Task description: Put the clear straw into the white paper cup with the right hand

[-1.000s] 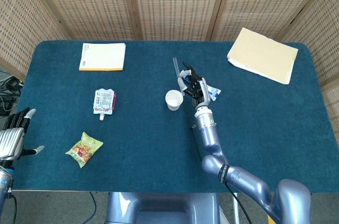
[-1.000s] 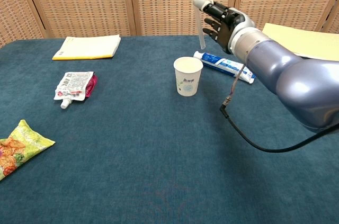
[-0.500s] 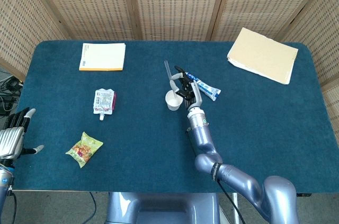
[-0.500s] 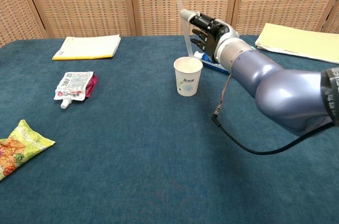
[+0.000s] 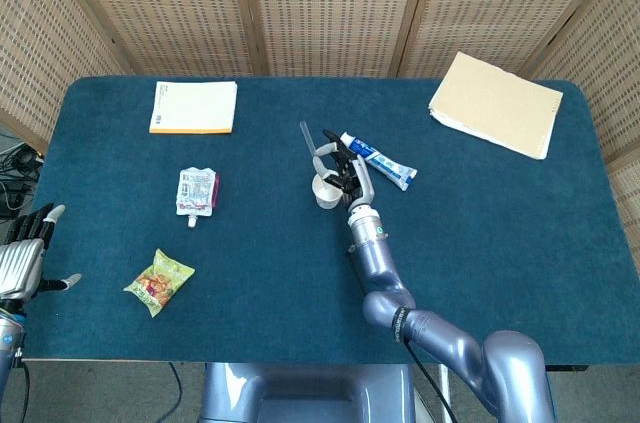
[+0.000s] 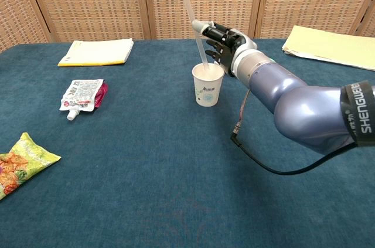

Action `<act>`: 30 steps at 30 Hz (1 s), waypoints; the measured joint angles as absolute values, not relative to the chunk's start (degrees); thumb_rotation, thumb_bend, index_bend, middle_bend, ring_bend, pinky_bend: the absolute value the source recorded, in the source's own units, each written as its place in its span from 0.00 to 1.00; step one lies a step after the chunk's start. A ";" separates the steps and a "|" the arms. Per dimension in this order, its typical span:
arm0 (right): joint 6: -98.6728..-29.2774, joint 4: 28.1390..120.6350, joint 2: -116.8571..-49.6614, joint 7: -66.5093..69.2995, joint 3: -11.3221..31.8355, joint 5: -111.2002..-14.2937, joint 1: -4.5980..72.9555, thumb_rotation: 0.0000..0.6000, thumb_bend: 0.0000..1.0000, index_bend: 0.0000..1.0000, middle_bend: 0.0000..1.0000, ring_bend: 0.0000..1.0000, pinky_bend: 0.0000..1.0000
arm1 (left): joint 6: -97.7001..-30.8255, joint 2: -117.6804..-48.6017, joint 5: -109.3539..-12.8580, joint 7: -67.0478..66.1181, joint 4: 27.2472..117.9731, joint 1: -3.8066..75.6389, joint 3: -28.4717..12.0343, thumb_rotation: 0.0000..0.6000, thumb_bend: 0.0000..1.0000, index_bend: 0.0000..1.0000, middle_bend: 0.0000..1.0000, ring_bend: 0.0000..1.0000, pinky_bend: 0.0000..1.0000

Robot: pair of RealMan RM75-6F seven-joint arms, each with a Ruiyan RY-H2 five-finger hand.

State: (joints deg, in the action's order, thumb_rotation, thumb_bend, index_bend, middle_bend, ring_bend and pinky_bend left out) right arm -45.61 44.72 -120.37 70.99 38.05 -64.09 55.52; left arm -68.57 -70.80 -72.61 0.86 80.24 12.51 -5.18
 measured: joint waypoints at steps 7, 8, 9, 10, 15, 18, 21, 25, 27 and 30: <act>-45.94 44.85 -120.17 71.17 37.50 -64.29 55.43 1.00 0.53 0.50 0.15 0.00 0.00 | -68.48 -70.74 -72.53 0.87 80.37 12.59 -5.18 1.00 0.07 0.00 0.00 0.00 0.00; -45.98 44.97 -120.07 71.10 37.39 -64.32 55.34 1.00 0.53 0.50 0.14 0.00 0.00 | -68.50 -70.71 -72.53 0.92 80.41 12.58 -5.19 1.00 0.07 0.00 0.00 0.00 0.00; -46.04 45.12 -120.00 71.01 37.31 -64.32 55.24 1.00 0.53 0.49 0.14 0.00 0.00 | -68.54 -70.64 -72.52 0.97 80.47 12.56 -5.20 1.00 0.07 0.00 0.00 0.00 0.00; -46.13 45.36 -119.90 70.87 37.21 -64.30 55.09 1.00 0.53 0.49 0.14 0.00 0.00 | -68.59 -70.60 -72.53 1.01 80.51 12.55 -5.22 1.00 0.07 0.00 0.00 0.00 0.00; -46.86 47.11 -118.87 69.94 36.53 -64.59 54.08 1.00 0.53 0.46 0.12 0.00 0.00 | -69.00 -70.40 -72.67 1.23 80.77 12.45 -5.28 1.00 0.07 0.00 0.00 0.00 0.00; -47.41 48.71 -117.44 68.67 35.63 -65.18 53.01 1.00 0.51 0.43 0.08 0.00 0.00 | -69.42 -70.23 -72.83 1.33 81.01 12.37 -5.38 1.00 0.07 0.00 0.00 0.00 0.00; -47.79 50.48 -115.01 65.92 33.69 -66.47 51.54 1.00 0.47 0.40 0.04 0.00 0.00 | -70.13 -70.04 -73.15 1.33 81.36 12.21 -5.43 1.00 0.07 0.00 0.00 0.00 0.00; -48.95 54.80 -109.82 59.71 30.13 -68.38 48.09 1.00 0.42 0.36 0.00 0.00 0.00 | -71.58 -69.72 -73.94 1.28 82.12 11.88 -5.45 1.00 0.07 0.00 0.00 0.00 0.00; -49.77 57.72 -106.66 56.43 28.51 -69.00 45.96 1.00 0.39 0.34 0.00 0.00 0.00 | -72.65 -69.44 -74.69 1.17 82.81 11.61 -5.39 1.00 0.07 0.00 0.00 0.00 0.00; -51.78 63.78 -100.12 49.30 25.27 -70.04 41.87 1.00 0.36 0.31 0.00 0.00 0.00 | -73.86 -69.04 -75.89 1.10 83.77 11.26 -5.16 1.00 0.07 0.00 0.00 0.00 0.00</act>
